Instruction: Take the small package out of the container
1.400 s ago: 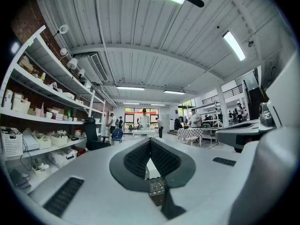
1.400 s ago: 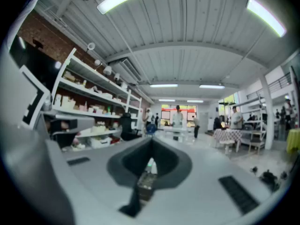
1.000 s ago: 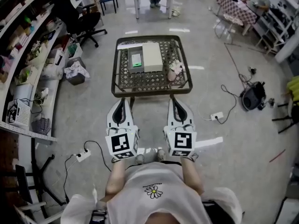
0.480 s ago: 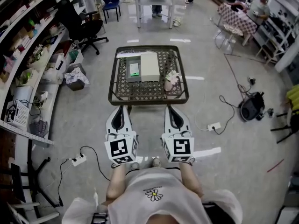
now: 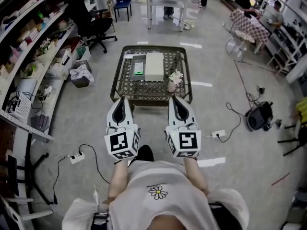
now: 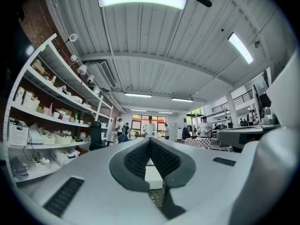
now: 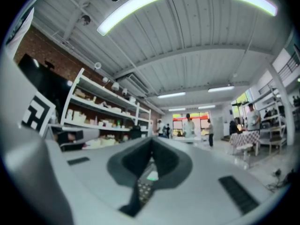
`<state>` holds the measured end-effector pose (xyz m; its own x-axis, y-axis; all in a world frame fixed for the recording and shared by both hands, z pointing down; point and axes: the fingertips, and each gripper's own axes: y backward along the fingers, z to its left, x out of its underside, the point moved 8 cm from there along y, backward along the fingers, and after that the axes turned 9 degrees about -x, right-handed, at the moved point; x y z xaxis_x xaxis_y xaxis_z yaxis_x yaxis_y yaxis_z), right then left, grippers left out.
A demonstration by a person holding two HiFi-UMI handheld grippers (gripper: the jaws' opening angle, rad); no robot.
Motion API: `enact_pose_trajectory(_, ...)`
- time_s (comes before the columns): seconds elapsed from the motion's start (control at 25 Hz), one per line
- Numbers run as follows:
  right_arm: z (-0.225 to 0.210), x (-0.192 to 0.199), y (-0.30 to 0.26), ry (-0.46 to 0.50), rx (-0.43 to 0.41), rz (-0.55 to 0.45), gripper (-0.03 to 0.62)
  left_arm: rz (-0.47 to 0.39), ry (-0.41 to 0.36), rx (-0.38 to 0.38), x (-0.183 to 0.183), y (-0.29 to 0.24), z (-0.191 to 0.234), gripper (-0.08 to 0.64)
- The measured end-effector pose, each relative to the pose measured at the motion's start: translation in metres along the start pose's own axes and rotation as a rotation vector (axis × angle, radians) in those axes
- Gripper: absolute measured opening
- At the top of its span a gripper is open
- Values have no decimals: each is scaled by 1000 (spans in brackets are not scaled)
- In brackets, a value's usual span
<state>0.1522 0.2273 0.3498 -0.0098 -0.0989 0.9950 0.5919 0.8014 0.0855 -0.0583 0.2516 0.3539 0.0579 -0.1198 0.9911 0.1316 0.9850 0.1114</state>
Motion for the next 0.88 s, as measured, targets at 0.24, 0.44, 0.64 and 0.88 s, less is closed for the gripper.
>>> enact_pose_trajectory(0.24, 0, 6, -8, -9, -12, -10, 31, -17, 2, 23, -3, -21, -4, 25)
enact_pose_trajectory(0.44, -12, 7, -28, 42, -7, -2, 31, -24, 25, 48, 4, -50, -9, 25)
enact_pose_trajectory(0.64, -24, 16, -55, 21, -16, -3, 31, -11, 25, 55, 11, -86, -8, 25)
enact_pose_trajectory(0.88, -41, 37, -92, -21, 16, 13, 31, 14, 15, 76, 30, -132, -5, 25)
